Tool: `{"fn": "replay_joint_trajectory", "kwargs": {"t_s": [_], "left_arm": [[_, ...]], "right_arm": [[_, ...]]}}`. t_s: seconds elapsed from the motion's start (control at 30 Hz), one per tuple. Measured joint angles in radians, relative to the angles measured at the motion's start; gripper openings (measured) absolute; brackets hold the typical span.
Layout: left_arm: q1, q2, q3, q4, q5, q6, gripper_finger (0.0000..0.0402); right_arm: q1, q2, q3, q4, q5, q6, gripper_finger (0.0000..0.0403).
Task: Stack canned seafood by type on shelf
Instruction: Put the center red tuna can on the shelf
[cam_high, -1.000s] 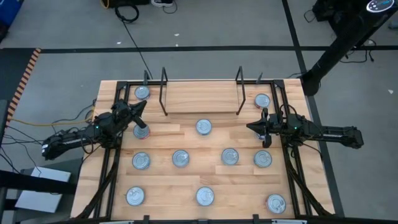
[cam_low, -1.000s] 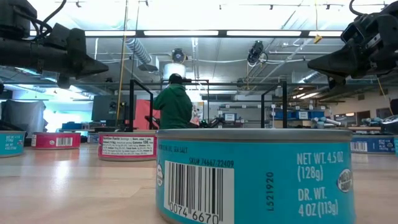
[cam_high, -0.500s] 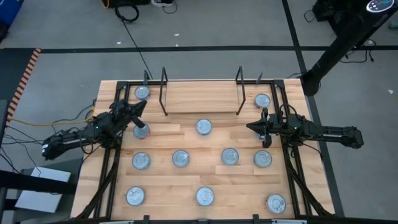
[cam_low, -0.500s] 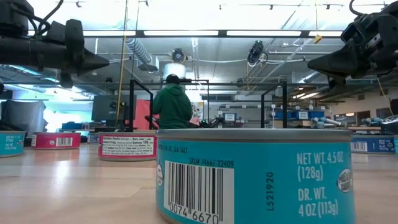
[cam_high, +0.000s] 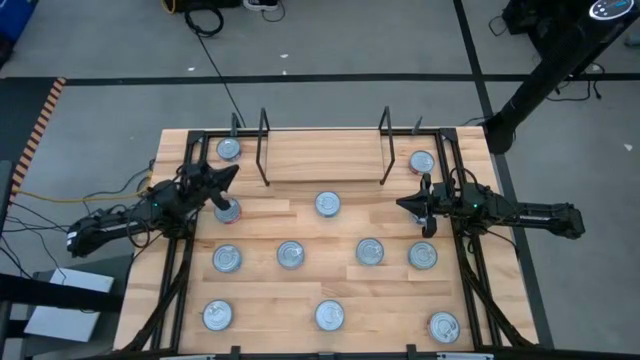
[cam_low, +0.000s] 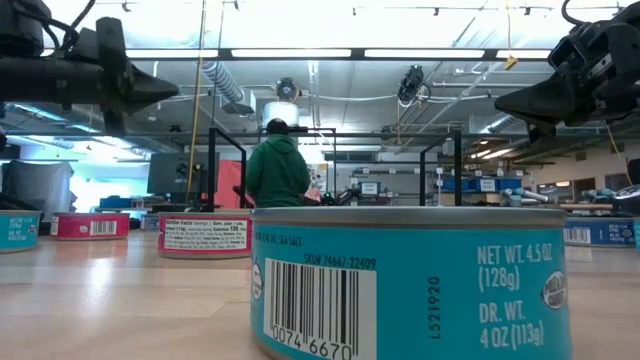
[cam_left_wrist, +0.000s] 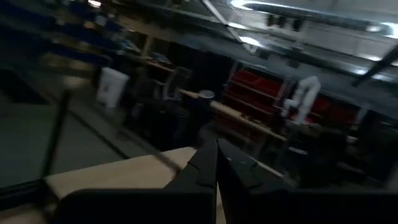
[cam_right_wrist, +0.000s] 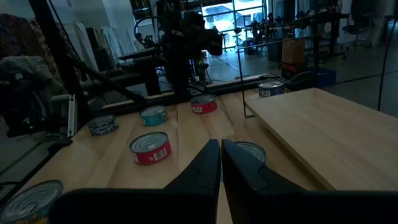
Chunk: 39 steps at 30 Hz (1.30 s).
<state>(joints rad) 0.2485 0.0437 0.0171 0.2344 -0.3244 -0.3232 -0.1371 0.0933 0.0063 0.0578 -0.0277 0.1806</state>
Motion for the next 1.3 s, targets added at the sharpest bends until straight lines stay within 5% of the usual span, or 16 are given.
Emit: {"fn": "replay_joint_trajectory", "kwargs": {"t_s": [0.2, 0.5, 0.83, 1.1, 1.3], "left_arm": [[-0.002, 0.107, 0.094, 0.002, 0.092, 0.031, 0.0008], [-0.002, 0.43, 0.269, -0.003, 0.12, 0.014, 0.0008], [-0.002, 0.763, 0.556, -0.14, 0.28, -0.03, 0.0008], [-0.002, 0.903, 0.699, -0.224, 0.58, -0.034, 0.0008], [-0.002, 0.947, 0.762, -0.321, 0.702, 0.04, 0.0008]], "right_arm": [[0.0, 0.0, 0.0, 0.0, 0.0, 0.0, 0.0028], [0.0, 0.0, 0.0, 0.0, 0.0, 0.0, 0.0028], [0.0, 0.0, 0.0, 0.0, 0.0, 0.0, 0.0028], [0.0, 0.0, 0.0, 0.0, 0.0, 0.0, 0.0028], [0.0, 0.0, 0.0, 0.0, 0.0, 0.0, 0.0028]]}}
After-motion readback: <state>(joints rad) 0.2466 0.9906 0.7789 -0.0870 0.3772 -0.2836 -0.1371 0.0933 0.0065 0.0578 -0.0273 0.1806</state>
